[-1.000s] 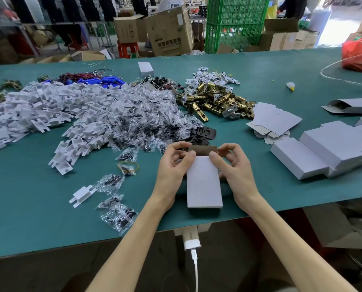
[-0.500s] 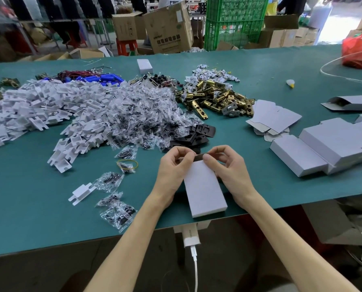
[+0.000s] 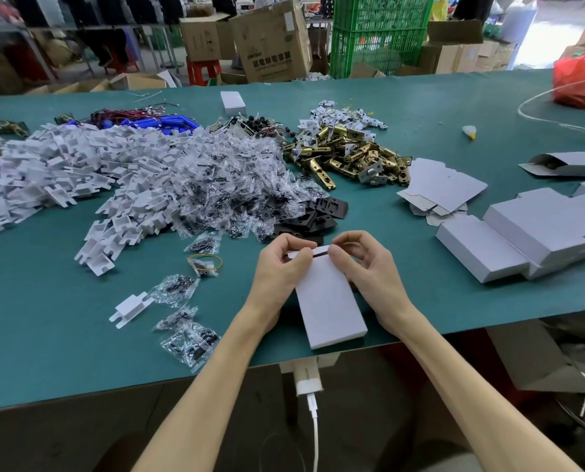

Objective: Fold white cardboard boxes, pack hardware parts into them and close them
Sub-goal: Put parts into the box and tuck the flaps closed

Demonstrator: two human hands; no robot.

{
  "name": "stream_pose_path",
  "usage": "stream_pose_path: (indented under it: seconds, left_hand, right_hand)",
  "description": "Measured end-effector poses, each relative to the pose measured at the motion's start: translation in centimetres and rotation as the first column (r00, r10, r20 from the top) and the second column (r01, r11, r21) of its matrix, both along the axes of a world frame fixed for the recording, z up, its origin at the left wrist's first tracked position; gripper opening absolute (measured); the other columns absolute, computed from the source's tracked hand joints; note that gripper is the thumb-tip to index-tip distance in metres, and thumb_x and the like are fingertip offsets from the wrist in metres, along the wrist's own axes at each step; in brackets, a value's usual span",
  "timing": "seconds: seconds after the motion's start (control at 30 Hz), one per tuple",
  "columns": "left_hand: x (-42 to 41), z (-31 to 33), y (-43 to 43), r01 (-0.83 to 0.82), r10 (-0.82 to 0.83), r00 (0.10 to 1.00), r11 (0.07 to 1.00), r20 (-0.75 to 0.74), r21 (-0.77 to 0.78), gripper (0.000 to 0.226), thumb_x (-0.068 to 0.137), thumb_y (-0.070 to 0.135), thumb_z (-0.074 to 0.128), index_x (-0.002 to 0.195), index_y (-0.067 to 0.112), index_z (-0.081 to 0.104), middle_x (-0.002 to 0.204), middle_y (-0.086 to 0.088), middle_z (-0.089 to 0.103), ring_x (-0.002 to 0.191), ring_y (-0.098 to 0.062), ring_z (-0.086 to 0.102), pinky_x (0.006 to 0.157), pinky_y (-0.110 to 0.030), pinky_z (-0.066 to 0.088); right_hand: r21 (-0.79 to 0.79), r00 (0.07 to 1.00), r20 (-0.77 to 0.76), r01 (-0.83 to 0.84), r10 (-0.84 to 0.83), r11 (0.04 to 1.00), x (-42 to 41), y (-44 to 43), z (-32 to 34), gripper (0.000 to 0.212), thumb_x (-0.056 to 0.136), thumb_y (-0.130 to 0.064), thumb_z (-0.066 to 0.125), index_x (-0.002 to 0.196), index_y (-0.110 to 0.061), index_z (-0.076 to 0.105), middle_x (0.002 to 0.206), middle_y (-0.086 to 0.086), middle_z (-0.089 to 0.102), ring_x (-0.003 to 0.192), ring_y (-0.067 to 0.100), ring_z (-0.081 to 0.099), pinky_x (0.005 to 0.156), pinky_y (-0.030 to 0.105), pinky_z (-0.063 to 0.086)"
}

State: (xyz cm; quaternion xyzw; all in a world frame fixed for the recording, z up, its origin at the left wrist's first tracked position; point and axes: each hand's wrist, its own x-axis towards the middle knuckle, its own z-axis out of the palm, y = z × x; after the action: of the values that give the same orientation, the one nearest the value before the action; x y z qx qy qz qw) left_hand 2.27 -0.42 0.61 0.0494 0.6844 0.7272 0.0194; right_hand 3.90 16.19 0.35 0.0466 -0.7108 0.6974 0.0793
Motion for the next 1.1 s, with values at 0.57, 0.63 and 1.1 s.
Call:
stream_pose_path:
  seconds: [0.57,0.63,1.1]
  left_hand:
    - [0.1,0.04,0.27,-0.016,0.016,0.999,1.0,0.033,0.01,0.02,0.079,0.029,0.063,0.091,0.013,0.065,0.085,-0.003,0.065,0.076,-0.015,0.056,0.067,-0.029,0.045]
    - [0.02,-0.11,0.21,-0.012,0.012,1.0,1.0,0.028,0.015,0.02,0.079,0.031,0.065,0.088,0.013,0.064,0.082,-0.001,0.064,0.073,-0.013,0.055,0.065,-0.027,0.045]
    - [-0.42,-0.55,0.18,-0.007,0.007,0.999,1.0,-0.047,-0.014,0.011,0.099,0.016,0.069,0.094,0.008,0.065,0.085,-0.004,0.065,0.074,-0.014,0.057,0.065,-0.028,0.048]
  right_hand:
    - [-0.057,0.997,0.009,-0.08,0.081,0.995,0.26,0.22,-0.01,0.029,0.086,-0.024,0.074,0.113,-0.018,0.067,0.113,-0.001,0.071,0.091,0.016,0.068,0.074,0.03,0.056]
    - [-0.052,0.996,0.0,-0.085,0.085,0.995,0.23,0.2,-0.04,0.026,0.087,-0.023,0.074,0.112,-0.021,0.067,0.112,-0.001,0.071,0.092,0.016,0.067,0.075,0.03,0.056]
    - [-0.043,0.995,0.003,-0.101,0.101,0.994,0.18,0.07,-0.24,0.027,0.088,-0.019,0.074,0.115,-0.02,0.069,0.116,-0.002,0.072,0.083,0.016,0.067,0.072,0.031,0.056]
